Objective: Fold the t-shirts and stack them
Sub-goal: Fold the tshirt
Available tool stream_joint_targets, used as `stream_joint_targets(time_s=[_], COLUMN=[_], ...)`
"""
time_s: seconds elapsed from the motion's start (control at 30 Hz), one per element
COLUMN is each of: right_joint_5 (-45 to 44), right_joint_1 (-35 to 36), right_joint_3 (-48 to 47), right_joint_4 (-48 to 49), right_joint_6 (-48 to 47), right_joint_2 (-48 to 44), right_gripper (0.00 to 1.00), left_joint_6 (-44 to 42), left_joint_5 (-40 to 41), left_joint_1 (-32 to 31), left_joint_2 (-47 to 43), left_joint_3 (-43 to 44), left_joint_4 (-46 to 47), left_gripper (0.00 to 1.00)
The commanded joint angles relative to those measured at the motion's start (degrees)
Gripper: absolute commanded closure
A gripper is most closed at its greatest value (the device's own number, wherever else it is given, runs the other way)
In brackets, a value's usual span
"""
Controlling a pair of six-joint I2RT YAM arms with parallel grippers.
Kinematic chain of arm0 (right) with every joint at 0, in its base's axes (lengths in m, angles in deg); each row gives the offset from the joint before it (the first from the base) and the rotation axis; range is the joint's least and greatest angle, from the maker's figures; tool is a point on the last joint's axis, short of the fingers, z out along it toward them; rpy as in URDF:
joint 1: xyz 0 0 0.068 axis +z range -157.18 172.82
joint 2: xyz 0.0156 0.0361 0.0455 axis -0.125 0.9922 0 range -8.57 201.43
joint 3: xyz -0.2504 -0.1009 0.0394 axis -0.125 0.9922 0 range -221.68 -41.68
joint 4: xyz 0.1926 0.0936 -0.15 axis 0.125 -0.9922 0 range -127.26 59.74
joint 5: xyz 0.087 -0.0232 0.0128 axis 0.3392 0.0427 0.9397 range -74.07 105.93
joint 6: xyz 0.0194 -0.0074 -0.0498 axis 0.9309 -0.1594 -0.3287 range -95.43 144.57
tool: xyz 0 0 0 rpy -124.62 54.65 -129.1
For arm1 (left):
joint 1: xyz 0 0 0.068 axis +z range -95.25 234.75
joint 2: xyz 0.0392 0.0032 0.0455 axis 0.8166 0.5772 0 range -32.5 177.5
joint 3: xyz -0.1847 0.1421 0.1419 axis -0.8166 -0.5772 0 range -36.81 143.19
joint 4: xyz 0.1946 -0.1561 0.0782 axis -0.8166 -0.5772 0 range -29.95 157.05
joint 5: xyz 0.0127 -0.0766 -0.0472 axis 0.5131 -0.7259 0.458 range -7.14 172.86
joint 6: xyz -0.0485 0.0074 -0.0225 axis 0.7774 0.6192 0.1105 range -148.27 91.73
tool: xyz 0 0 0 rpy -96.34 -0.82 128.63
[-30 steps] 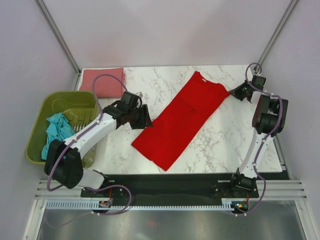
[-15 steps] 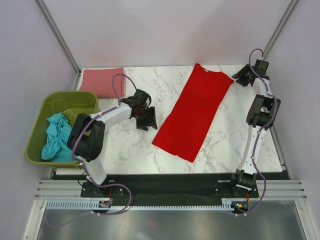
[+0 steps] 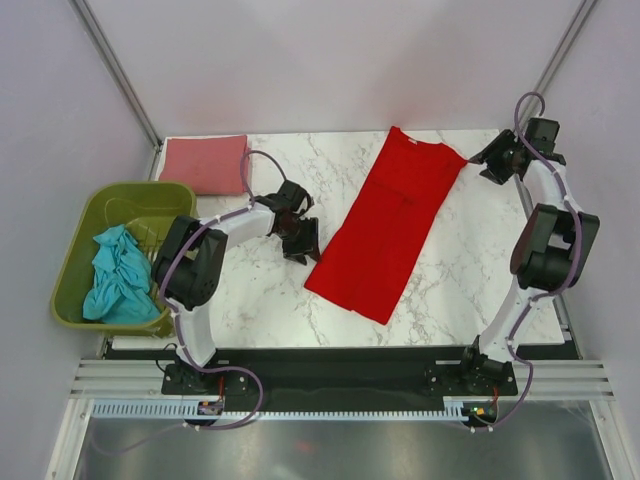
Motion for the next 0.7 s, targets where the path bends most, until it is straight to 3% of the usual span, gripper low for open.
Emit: stream_joint_targets(time_s=[0.0,0.13,0.17,0.33,0.67], right_joint_5=[2.48,3.71,4.24,5.47,1.87], right_joint_1=[0.25,0.42,0.42,1.39,6.74], right_joint_3=[7.90,15.04,16.36,24.35,29.82], right_joint_4=[0.00,-0.18,-0.18,-0.35,0.42], right_joint_6=[-1.83,-3.33,-3.50,-3.77,-7.98], right_joint_2=[-9.56,-17.73,-18.97,-25.56,-25.67], right_gripper=[0.41,0.41,0.41,0.41,0.37], left_joint_6=[-2.66,-2.05,-1.87,0.06,9.64], left_joint_5=[-1.15,0.08,-0.01,-0.71,0.78], left_joint_1=[-1.63,-2.16,-2.16,-3.04,-7.87], left_joint_2=[2.83,0.11,-0.24,-3.40,-19.30], left_joint_3=[-0.82,-3.63,-4.76,-10.21,-29.28], left_joint_4=[1.49,2.81,3.07,4.74,9.93], left_gripper=[0.48,0.60,0.71,0.98,0.98])
